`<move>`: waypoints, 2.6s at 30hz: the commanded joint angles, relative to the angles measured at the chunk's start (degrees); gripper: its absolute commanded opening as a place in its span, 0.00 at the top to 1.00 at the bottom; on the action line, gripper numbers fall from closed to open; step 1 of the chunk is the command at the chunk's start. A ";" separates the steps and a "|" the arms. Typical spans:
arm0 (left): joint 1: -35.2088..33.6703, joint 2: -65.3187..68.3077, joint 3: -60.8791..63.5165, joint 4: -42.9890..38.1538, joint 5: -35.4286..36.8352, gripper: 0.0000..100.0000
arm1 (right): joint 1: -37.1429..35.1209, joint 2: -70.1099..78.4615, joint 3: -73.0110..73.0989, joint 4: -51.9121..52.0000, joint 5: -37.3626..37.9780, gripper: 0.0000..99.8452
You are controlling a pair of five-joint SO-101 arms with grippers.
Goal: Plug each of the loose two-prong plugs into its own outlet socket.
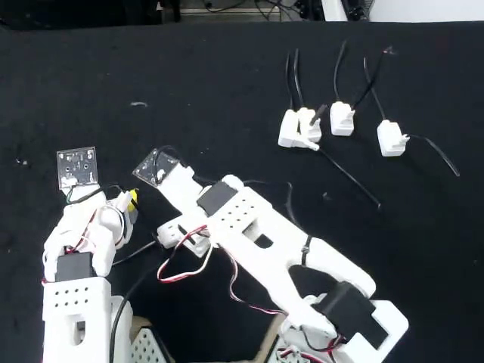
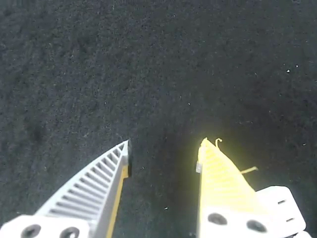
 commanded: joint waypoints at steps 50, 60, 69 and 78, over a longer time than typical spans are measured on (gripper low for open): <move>-14.37 -0.44 -2.86 -0.70 8.88 0.77 | 5.63 15.52 -36.00 17.93 -5.27 0.99; -14.02 -0.44 -3.21 -0.70 8.97 0.77 | 5.54 15.16 -30.02 10.90 -7.21 0.99; -13.93 -0.44 -3.21 -0.70 8.97 0.77 | 5.63 15.52 -29.93 11.69 -7.38 0.99; -14.20 -0.44 -3.21 -0.70 8.97 0.77 | 3.78 15.60 -31.16 14.77 -7.56 0.99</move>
